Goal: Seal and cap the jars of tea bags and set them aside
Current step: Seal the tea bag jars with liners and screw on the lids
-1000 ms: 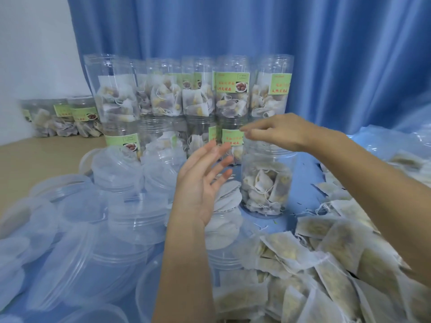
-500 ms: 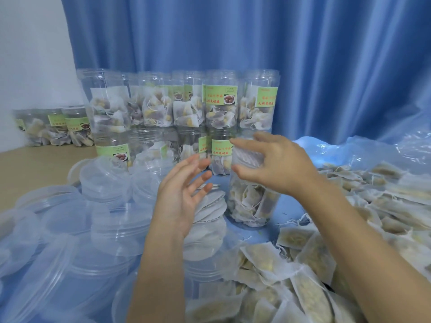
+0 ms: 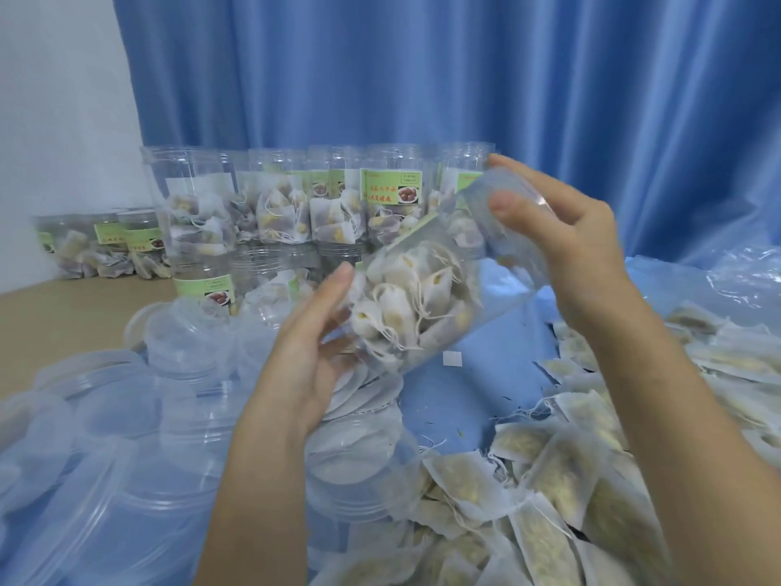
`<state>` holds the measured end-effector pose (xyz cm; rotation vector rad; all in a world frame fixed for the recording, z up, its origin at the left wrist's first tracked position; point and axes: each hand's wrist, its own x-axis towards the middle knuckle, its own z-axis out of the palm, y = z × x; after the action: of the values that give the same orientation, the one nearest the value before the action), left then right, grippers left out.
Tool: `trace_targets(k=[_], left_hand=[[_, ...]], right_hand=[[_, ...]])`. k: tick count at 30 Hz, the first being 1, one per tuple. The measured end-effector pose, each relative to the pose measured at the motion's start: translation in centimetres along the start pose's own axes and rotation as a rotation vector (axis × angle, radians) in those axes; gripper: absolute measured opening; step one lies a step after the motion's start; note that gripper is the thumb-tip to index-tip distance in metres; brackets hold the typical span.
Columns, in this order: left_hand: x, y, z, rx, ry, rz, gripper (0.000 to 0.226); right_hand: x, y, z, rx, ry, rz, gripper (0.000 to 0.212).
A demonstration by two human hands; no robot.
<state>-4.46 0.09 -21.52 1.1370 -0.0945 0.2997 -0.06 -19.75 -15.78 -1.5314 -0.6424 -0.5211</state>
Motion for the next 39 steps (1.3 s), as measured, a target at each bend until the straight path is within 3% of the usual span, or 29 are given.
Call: trace_targets(k=[3,5,7,9,12,17,20,25,28,31,35,37,39], left_hand=[[-0.5,0.4,0.7,-0.195,-0.165,0.012,0.03],[-0.2,0.7,-0.1,-0.289,-0.08,0.042,0.026],[0.0,0.7,-1.7,-0.329,0.011,0.036,0.026],[-0.2,0.5,-3.0,-0.347,0.082,0.006,0.028],[-0.5,0.1,-3.9,-0.327,0.102,-0.012,0.027],[-0.5,-0.1,-4.1,-0.299,0.055,0.053,0.027],[-0.6,-0.3,-4.1,-0.29,0.049,0.101,0.037],[-0.3,-0.1,-4.9,-0.277,0.089,0.045,0.031],[-0.4,0.0,-5.3,-0.297,0.102,0.026,0.025],[-0.6,0.2,-5.7,-0.31,0.108,0.06,0.025],[-0.5,-0.2,-5.4,-0.266,0.115,0.137,0.038],[-0.5,-0.4,-5.2,-0.257,0.113,0.148,0.045],[-0.6,-0.5,-5.2,-0.251,0.111,0.139,0.047]], right_hand=[[-0.5,0.5,1.7,0.149,0.009,0.09,0.049],[-0.6,0.1,2.9,0.043,-0.116,0.089,0.063],[-0.7,0.1,2.7,-0.085,-0.399,0.03,0.08],[-0.1,0.4,2.2,-0.041,-0.589,0.099,0.052],[-0.2,1.6,0.6,-0.039,-0.663,0.219,0.063],[0.0,2.5,-0.5,-0.054,-0.698,0.271,0.084],[-0.3,2.6,-0.6,-0.097,-0.724,0.229,0.078],[-0.5,1.9,0.0,-0.195,-0.795,-0.015,0.097],[-0.7,1.7,1.1,-0.263,-0.772,-0.136,0.097],[-0.9,1.6,1.5,-0.204,-0.684,-0.061,0.091],[-1.2,1.9,2.6,-0.247,-0.48,0.162,0.057],[-1.3,2.1,3.1,-0.334,-0.412,0.192,0.07],[-1.2,2.3,2.8,-0.356,-0.452,0.2,0.087]])
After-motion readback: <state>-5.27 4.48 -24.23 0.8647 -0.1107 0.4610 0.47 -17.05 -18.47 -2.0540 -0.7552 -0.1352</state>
